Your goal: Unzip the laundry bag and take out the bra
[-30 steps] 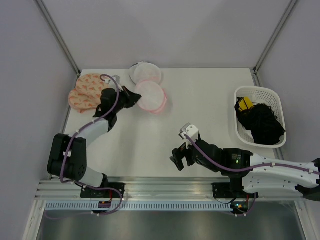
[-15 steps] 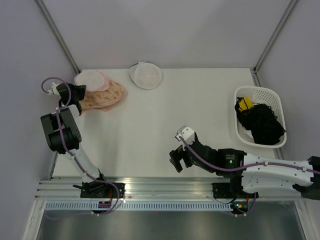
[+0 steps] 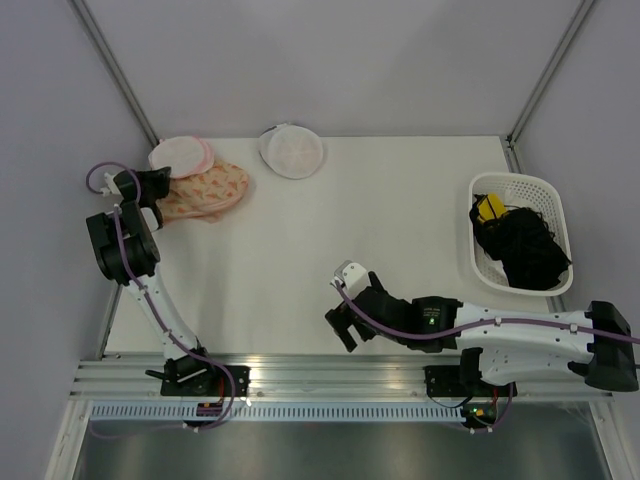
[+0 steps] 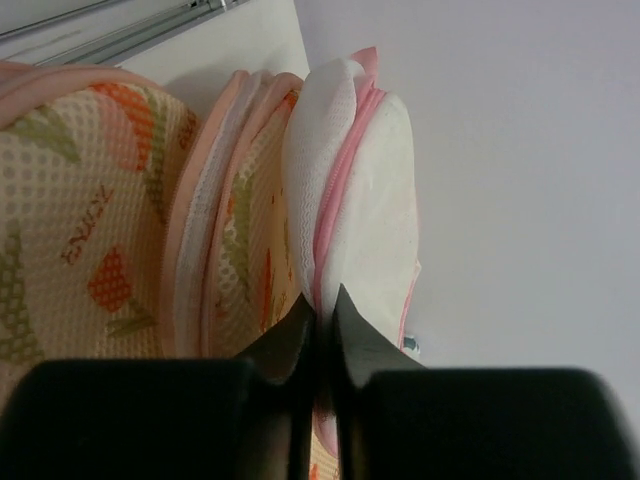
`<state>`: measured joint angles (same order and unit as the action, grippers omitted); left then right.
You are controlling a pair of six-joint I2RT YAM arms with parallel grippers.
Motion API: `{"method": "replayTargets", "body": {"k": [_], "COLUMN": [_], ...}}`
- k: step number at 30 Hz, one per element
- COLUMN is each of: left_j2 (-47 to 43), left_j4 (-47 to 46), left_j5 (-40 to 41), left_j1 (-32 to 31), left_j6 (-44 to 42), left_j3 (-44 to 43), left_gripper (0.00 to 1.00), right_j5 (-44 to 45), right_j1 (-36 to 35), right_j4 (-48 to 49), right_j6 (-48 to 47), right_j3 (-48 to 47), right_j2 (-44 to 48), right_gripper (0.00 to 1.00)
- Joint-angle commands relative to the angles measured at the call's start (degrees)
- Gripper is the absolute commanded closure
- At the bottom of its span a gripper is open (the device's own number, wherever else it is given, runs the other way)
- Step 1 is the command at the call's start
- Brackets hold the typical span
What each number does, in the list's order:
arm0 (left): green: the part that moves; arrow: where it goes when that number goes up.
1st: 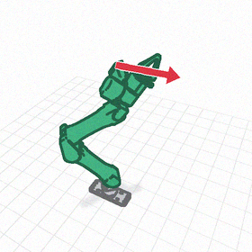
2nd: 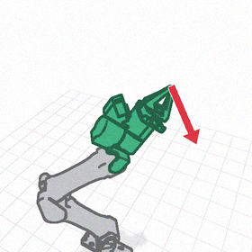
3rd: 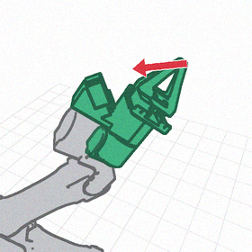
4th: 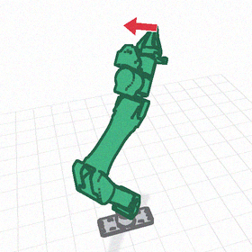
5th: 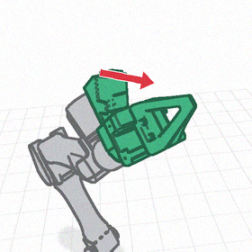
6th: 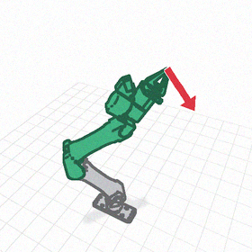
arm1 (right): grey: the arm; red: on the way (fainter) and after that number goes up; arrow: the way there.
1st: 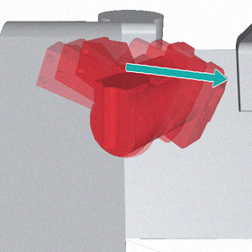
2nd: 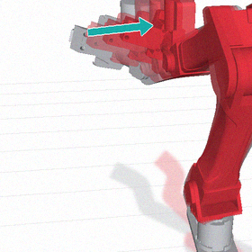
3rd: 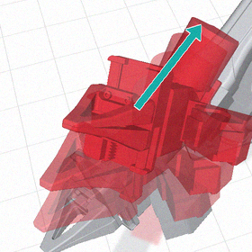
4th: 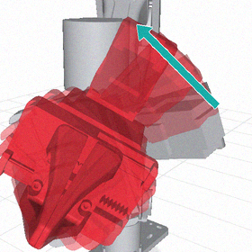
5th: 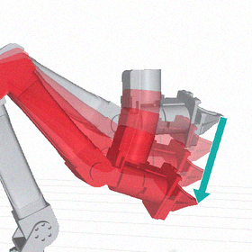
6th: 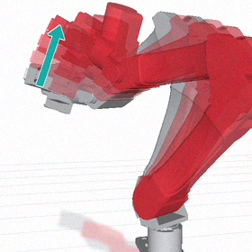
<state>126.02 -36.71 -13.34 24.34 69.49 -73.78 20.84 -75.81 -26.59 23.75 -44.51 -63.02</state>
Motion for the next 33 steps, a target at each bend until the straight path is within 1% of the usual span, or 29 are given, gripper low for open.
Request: {"method": "replayTargets", "body": {"k": [1, 2, 4, 6, 7, 8, 10, 12, 13, 14, 16, 17, 18, 19, 20, 21, 23, 24, 26, 27, 29, 30, 31, 32, 33], "left_j2": [-1.4, -2.2, -5.4, -8.7, -12.2, -14.3, -18.8, -26.1, -28.9, -35.2, -41.9, -45.9, -52.5, -56.4, -59.8, -66.8, -73.1, -79.3, -85.2, -89.8, -94.1, -95.8, -98.3, -98.9, -99.4], "left_j4": [-4.5, -4.5, -4.9, -4.7, -4.9, -5.0, -5.0, -3.5, -2.7, -1.2, 3.7, 6.4, 8.5, 10.8, 12.4, 14.5, 19.1, 20.0, 23.3, 26.2, 29.8, 30.4, 31.7, 32.7, 33.4], "left_j5": [-2.0, -2.5, -4.3, -5.5, -5.9, -6.2, -5.6, -5.6, -5.6, -5.2, -3.7, -2.6, -2.0, -0.3, 0.8, 1.1, 3.6, 3.2, 3.1, 2.9, 1.7, 0.5, -2.5, -3.6, -4.7], "left_j1": [0.4, 0.4, 0.5, 0.4, 0.2, 0.1, -0.2, -0.8, -1.1, -1.8, -4.6, -6.3, -9.9, -12.3, -14.6, -19.8, -24.9, -29.7, -33.7, -37.4, -40.6, -43.7, -45.1, -46.5, -49.2], "left_j6": [2.3, 2.4, 2.7, 2.7, 2.4, 1.6, 0.6, -1.6, -2.3, -4.6, -7.9, -11.0, -13.0, -14.6, -16.7, -18.3, -21.0, -22.0, -23.9, -25.0, -27.2, -27.8, -28.6, -29.8, -30.7], "left_j3": [-1.4, -0.5, 3.1, 7.5, 9.3, 13.3, 17.4, 22.8, 24.8, 26.9, 31.3, 33.1, 35.9, 36.9, 39.8, 41.1, 42.9, 45.2, 46.8, 47.9, 48.8, 49.5, 50.0, 50.8, 51.2], "left_gripper": [0.79, 0.69, 0.53, 0.44, 0.23, 0.01, 0.00, 0.00, 0.00, 0.00, 0.00, 0.00, 0.00, 0.00, 0.00, 0.00, 0.00, 0.00, 0.00, 0.00, 0.00, 0.00, 0.00, 0.00, 0.00], "right_j5": [-0.5, -0.3, 0.7, 1.5, 2.2, 2.5, 4.1, 6.0, 9.2, 11.0, 14.8, 18.1, 18.6, 18.3, 17.3, 16.1, 11.6, 8.0, 6.1, 6.3, 5.5, 5.0, 4.4, 3.5, 2.9], "right_j1": [0.7, 0.8, 1.3, 1.4, 1.4, 1.5, 1.5, 1.6, 1.6, 1.7, 2.2, 2.6, 4.0, 5.1, 6.7, 10.3, 14.5, 18.3, 21.7, 25.0, 29.3, 34.9, 37.6, 40.4, 45.7], "right_j4": [2.7, 2.8, 2.9, 3.3, 3.5, 3.6, 3.7, 3.3, 3.1, 3.0, 2.9, 2.9, 3.4, 3.6, 3.8, 3.7, 5.2, 7.6, 10.8, 13.3, 15.2, 17.0, 18.1, 19.5, 22.3], "right_j6": [-0.5, -0.5, -0.5, -0.4, -0.2, 0.0, 0.6, 1.7, 3.0, 3.8, 5.3, 6.4, 6.4, 5.9, 5.8, 6.0, 5.9, 6.0, 5.7, 5.5, 5.2, 4.8, 3.8, 3.0, 2.2], "right_j3": [-2.5, -2.8, -3.1, -3.2, -3.1, -2.7, -2.2, -1.2, -0.8, -0.1, 0.7, 1.1, 1.2, 1.3, 1.0, 0.9, 1.7, 2.2, 4.1, 4.4, 4.7, 4.7, 4.8, 5.3, 5.7], "right_j2": [-0.6, -0.8, -0.8, 0.2, 0.7, 1.7, 2.9, 5.0, 6.1, 8.2, 10.8, 13.0, 13.9, 14.2, 13.8, 13.2, 10.7, 9.9, 7.1, 6.0, 2.8, 1.8, 0.9, -0.9, -1.7], "right_gripper": [0.02, 0.02, 0.02, 0.02, 0.02, 0.02, 0.02, 0.02, 0.02, 0.02, 0.02, 0.02, 0.02, 0.02, 0.02, 0.02, 0.02, 0.02, 0.02, 0.02, 0.02, 0.02, 0.02, 0.02, 0.02]}}
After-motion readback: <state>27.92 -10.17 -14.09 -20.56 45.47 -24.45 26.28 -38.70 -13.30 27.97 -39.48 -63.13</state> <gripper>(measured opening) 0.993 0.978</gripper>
